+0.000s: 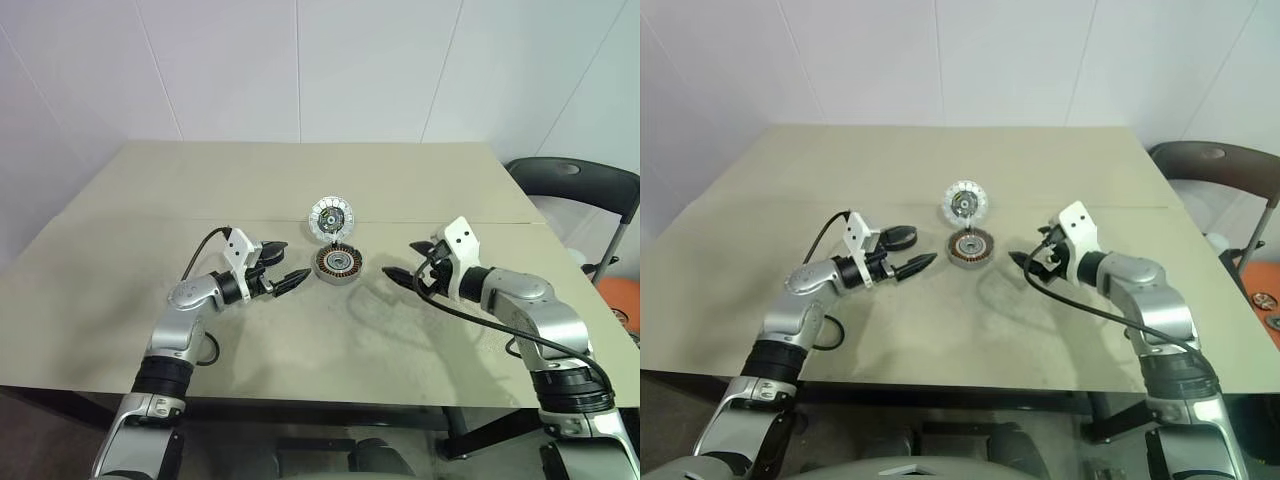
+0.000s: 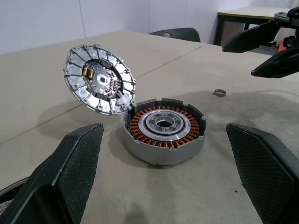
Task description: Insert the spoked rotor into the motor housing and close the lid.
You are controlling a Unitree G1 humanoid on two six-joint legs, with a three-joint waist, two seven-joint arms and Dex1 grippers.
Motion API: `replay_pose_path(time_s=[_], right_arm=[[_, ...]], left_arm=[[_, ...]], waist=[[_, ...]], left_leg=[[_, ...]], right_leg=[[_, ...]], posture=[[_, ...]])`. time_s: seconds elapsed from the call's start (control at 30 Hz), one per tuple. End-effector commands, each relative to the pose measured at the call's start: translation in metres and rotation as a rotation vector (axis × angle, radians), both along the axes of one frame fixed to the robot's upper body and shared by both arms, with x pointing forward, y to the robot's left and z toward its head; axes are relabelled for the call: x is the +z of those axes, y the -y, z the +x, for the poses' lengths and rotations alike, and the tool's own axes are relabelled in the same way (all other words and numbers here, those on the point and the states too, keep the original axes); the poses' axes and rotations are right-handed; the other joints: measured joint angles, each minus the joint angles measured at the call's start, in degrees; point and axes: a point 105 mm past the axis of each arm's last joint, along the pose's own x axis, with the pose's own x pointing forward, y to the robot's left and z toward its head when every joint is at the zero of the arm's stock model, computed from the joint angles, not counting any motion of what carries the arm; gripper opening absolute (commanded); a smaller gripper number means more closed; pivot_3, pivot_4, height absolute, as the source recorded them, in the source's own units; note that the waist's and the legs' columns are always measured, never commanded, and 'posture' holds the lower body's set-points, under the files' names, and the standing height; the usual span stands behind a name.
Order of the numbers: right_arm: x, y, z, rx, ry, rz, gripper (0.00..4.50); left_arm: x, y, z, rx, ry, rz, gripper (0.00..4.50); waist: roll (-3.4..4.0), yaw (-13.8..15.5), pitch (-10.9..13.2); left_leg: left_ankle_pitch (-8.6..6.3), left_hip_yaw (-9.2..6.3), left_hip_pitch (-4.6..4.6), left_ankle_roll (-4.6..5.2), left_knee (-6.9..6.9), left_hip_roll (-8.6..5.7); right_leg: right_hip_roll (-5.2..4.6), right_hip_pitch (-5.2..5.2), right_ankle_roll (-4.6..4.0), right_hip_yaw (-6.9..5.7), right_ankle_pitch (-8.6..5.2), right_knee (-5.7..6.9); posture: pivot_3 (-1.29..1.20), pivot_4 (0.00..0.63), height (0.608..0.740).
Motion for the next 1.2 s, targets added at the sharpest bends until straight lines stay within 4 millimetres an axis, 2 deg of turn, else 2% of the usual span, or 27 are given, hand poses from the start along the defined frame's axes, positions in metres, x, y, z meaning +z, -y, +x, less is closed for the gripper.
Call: replay_pose_path(time_s=[0.03,0.17,0.27,0.47,0.63,0.87,1.2], right_arm=[[0.007,0.018,0.005,-0.079,0.042,-0.005,4.50],[-0.005,0.039,0.016,-0.213,0.025,-0.056,4.50],[-0.011,0.040,0.019,-0.242,-0.001,-0.078,4.50],[-0.034,0.040,0.018,-0.280,-0.096,-0.116,4.50],[-0.050,0.023,0.014,-0.254,-0.150,-0.103,4.50],[-0.059,0.004,0.013,-0.238,-0.165,-0.091,4.50],[-0.060,-0.002,0.014,-0.225,-0.164,-0.094,4.50]], left_arm=[[0.015,0.006,0.004,-0.018,0.054,0.003,4.49],[0.014,0.006,0.004,-0.017,0.054,0.005,4.49],[0.014,0.006,0.004,-0.016,0.056,0.007,4.49],[0.014,0.008,0.004,-0.013,0.062,0.013,4.49],[0.011,0.008,0.004,-0.011,0.060,0.019,4.49],[0.011,0.011,0.004,-0.019,0.062,0.023,4.49],[0.009,0.016,0.003,-0.036,0.060,0.033,4.49]], waist=[[-0.01,-0.04,0.00],[-0.02,-0.07,0.00],[-0.01,-0.21,0.00],[-0.02,-0.18,0.00],[-0.01,-0.19,0.00],[-0.03,-0.32,-0.01],[-0.04,-0.37,-0.02]], left_leg=[[0.00,0.00,0.00,0.00,0.00,0.00],[0.00,0.02,0.01,0.00,0.00,0.00],[0.00,0.03,0.00,0.00,-0.02,0.00],[0.00,0.04,0.01,0.00,-0.01,0.00],[0.00,0.03,0.00,0.00,-0.02,0.00],[0.00,0.04,0.02,0.00,-0.01,0.00],[0.00,0.03,0.05,0.00,-0.01,0.01]], right_leg=[[0.00,0.00,0.00,0.00,0.00,0.00],[0.00,0.00,-0.01,0.01,0.00,0.00],[0.00,-0.02,-0.01,0.02,0.00,0.00],[0.00,-0.02,-0.01,0.04,0.01,0.00],[0.01,-0.02,-0.01,0.04,0.01,0.00],[0.01,0.00,0.00,0.04,0.01,0.01],[0.02,0.00,0.00,0.05,0.01,0.03]], posture=[[0.00,0.000,0.740],[0.00,0.000,0.740],[0.00,0.000,0.740],[0.00,0.000,0.740],[0.00,0.000,0.740],[0.00,0.000,0.740],[0.00,0.000,0.740]])
